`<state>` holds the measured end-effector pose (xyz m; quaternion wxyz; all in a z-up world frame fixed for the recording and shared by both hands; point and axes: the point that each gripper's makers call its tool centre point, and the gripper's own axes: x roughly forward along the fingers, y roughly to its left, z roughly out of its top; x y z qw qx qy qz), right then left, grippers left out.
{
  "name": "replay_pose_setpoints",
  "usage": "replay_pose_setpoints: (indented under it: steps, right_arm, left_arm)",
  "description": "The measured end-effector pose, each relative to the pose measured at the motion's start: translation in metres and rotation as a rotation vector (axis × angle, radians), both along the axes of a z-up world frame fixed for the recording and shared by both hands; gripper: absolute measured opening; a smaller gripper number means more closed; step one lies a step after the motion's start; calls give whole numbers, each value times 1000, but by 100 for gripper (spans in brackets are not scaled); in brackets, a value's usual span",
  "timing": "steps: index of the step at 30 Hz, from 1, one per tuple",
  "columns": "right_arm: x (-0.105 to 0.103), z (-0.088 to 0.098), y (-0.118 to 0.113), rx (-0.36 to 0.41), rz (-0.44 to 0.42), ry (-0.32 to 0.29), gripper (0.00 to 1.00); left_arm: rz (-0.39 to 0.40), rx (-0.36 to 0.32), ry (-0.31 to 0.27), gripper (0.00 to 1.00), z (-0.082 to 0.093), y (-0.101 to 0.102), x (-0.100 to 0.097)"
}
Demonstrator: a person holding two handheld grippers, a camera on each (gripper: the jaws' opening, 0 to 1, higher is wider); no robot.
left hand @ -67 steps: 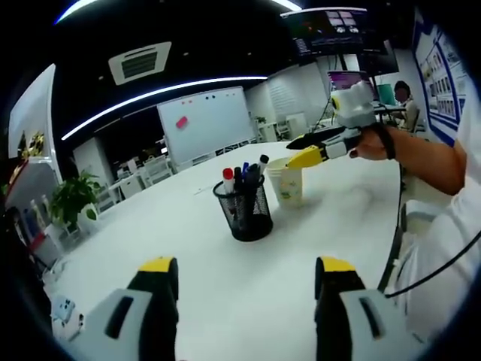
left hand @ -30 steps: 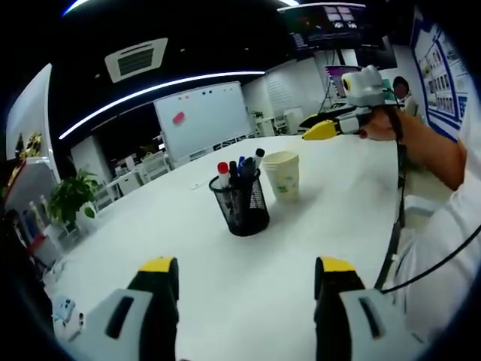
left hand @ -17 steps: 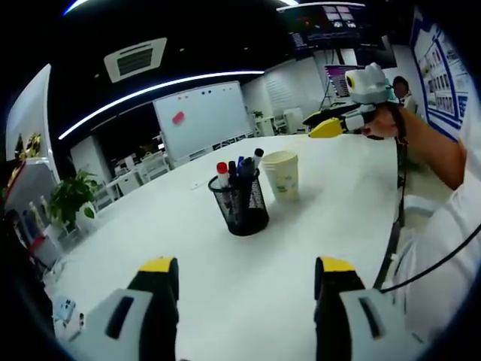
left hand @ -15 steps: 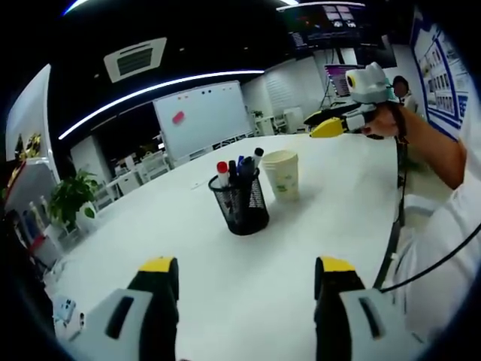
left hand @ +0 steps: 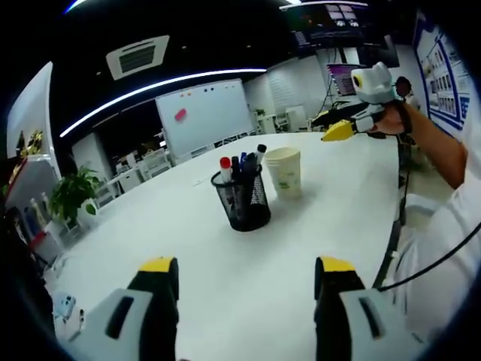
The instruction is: Place the scattered laser pointers and whiteboard markers into the pen holder and stack the scattered paper cups together
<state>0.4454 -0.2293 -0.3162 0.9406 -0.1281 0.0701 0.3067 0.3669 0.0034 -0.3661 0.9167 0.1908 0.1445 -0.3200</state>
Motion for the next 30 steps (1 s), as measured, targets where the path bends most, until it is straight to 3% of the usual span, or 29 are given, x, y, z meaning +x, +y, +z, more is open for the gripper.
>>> replay_pose_setpoints:
  steps: [30]
  right_arm:
    - [-12, -10, -18, -95, 6, 30, 59]
  left_arm:
    - [-26, 49, 25, 74, -3, -7, -1]
